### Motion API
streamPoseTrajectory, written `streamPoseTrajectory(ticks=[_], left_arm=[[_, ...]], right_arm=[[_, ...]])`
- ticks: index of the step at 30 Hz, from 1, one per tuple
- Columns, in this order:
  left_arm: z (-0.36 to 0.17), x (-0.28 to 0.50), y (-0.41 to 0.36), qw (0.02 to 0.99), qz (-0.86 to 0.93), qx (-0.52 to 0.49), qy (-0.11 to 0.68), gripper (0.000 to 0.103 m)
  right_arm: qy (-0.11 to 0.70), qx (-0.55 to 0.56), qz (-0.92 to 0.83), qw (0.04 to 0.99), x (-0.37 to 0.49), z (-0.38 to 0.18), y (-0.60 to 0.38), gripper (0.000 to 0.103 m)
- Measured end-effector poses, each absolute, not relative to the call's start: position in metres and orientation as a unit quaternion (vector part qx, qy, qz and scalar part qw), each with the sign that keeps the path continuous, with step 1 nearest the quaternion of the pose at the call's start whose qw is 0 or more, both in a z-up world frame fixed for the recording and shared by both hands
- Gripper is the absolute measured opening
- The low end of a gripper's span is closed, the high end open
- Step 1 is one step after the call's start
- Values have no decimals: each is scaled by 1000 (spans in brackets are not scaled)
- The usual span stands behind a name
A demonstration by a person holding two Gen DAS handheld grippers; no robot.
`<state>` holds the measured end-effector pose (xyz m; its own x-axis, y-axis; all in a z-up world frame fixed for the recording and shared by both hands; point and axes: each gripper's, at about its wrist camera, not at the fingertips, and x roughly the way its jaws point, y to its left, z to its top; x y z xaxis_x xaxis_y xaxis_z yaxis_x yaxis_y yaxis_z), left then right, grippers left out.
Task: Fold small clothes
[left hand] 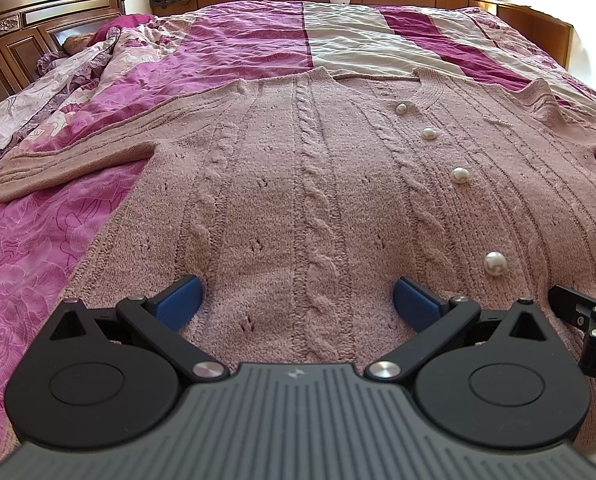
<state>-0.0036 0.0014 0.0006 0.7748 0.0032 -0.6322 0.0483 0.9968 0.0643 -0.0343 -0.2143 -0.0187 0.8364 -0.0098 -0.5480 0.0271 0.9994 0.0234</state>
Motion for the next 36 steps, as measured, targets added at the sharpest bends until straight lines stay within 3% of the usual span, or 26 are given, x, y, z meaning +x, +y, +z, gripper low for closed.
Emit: streamPoseTrajectory(ticks=[24,36], left_arm=[[1,-4,-1,939,-11,38,340,103],[29,8,-5,917,-3,53,395,103]], right_arm=[[285,19,-11,958,-33,-18,-213,103],[318,57,15,946,-25,2,-227,103]])
